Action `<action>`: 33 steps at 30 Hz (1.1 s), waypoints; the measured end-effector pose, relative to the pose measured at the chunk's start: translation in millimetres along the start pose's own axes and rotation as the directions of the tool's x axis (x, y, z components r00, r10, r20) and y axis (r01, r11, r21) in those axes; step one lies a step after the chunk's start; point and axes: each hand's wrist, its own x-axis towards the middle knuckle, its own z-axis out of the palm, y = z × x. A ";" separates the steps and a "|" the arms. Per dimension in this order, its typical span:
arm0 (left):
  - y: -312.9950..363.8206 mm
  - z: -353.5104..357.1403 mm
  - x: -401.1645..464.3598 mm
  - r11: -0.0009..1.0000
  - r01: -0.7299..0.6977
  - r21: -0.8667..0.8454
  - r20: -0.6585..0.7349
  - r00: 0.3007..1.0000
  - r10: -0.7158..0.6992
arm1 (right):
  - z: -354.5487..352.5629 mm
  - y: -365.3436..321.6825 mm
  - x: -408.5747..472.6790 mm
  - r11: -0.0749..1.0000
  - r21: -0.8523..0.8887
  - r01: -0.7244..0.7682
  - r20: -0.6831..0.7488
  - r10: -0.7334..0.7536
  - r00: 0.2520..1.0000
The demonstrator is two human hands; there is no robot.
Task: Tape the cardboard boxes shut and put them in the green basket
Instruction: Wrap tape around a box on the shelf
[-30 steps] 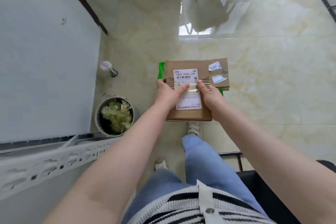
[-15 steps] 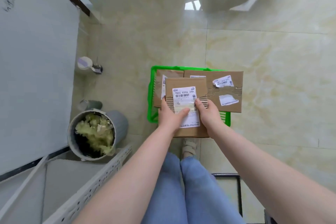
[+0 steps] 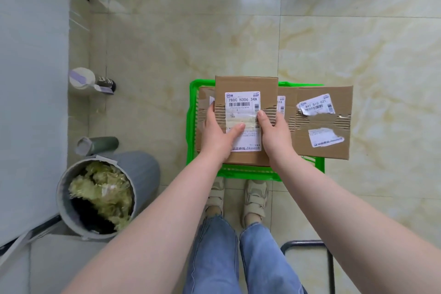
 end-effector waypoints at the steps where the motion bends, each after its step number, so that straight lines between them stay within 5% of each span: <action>1: -1.0 0.9 -0.2 1.000 -0.010 0.005 -0.007 1.000 0.010 | 0.4 1.2 0.3 1.000 0.006 0.003 -0.010 -0.003 1.000; 33: 20.4 -14.6 -17.2 0.985 0.108 0.134 -0.136 0.987 -0.089 | -30.9 8.6 -33.7 0.992 0.045 0.119 -0.032 -0.118 0.993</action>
